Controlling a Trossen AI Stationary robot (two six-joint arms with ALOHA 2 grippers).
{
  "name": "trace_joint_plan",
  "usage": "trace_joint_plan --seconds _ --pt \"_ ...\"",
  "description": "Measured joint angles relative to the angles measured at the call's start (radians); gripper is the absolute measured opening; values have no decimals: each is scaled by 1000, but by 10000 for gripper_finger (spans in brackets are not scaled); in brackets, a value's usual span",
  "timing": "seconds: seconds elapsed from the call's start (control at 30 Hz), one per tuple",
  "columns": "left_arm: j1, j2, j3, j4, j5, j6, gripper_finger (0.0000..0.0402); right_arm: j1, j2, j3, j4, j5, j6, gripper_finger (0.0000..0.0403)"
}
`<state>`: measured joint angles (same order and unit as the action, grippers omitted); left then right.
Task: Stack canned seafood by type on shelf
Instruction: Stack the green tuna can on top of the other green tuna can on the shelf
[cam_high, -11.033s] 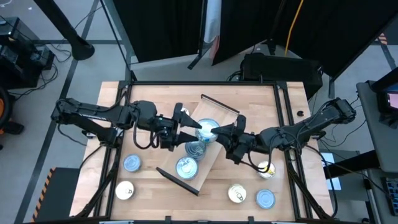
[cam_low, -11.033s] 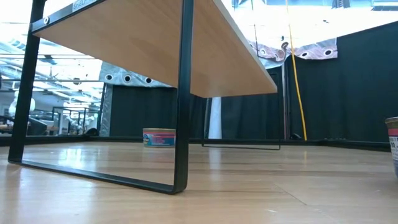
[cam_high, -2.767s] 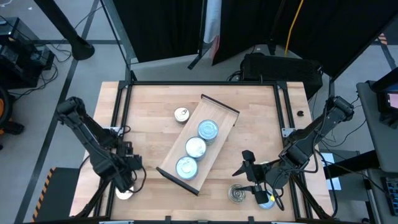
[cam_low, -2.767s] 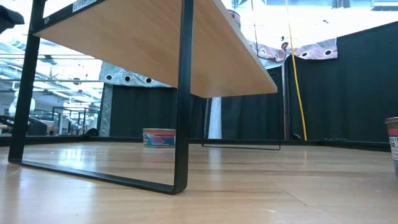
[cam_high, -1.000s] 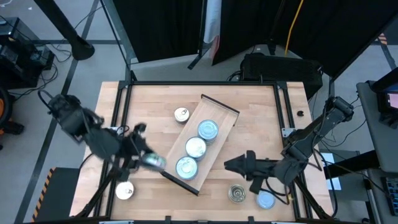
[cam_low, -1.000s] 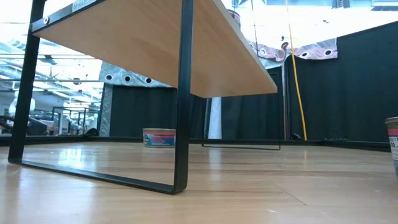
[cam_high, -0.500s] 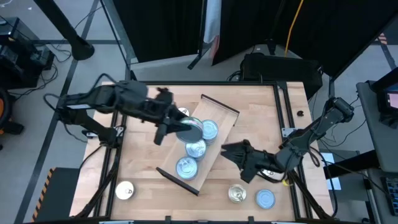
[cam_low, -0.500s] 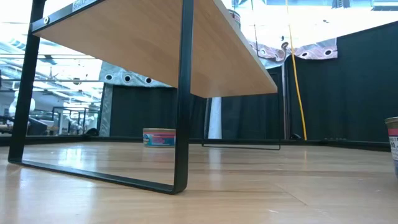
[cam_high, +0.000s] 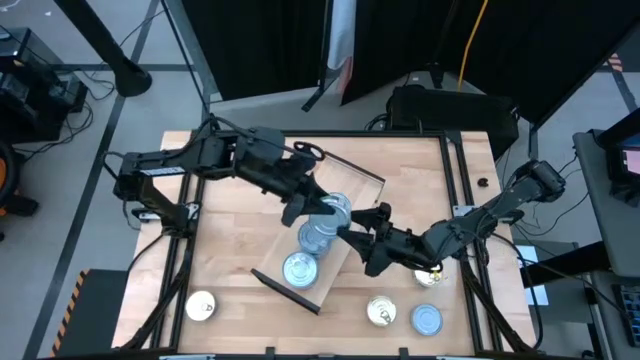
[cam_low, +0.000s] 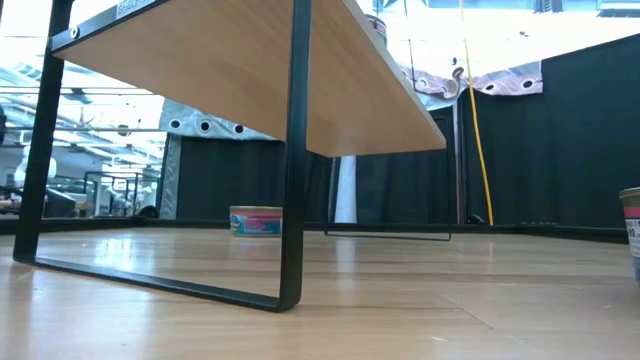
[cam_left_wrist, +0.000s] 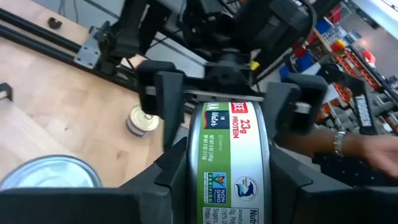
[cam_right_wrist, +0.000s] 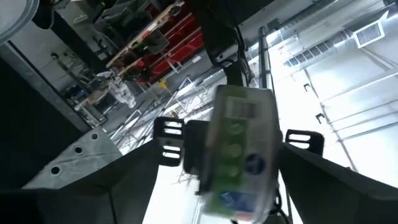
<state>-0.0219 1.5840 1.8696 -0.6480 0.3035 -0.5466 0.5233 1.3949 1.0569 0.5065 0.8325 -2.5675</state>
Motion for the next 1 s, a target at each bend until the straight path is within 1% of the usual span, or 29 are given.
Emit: trace_joint_plan --seconds 0.17,0.27,0.33,0.43,0.6,0.73,0.83,0.93,1.0 --pt "5 0 0 8 -2 0 139 -22 0 0 15 -7 -11 313" --pt "5 0 0 9 -4 0 143 -33 -1 0 25 -53 -24 312" --pt "5 0 0 11 -10 2 147 -39 0 0 42 -81 -36 303" --pt "6 11 1 18 -12 6 147 -43 -1 0 58 -95 -35 268" --pt "9 13 0 13 -11 21 145 -45 -1 0 49 -92 -18 184" --pt "9 13 1 24 -8 32 157 -45 -1 0 36 -73 -10 123" --pt "8 13 1 50 -17 28 164 -47 -2 0 38 -65 -9 117" --pt "6 13 1 67 -66 29 175 -47 -2 0 36 -64 7 117" --pt "1 13 1 100 -91 31 191 -47 -2 0 33 -69 24 126"
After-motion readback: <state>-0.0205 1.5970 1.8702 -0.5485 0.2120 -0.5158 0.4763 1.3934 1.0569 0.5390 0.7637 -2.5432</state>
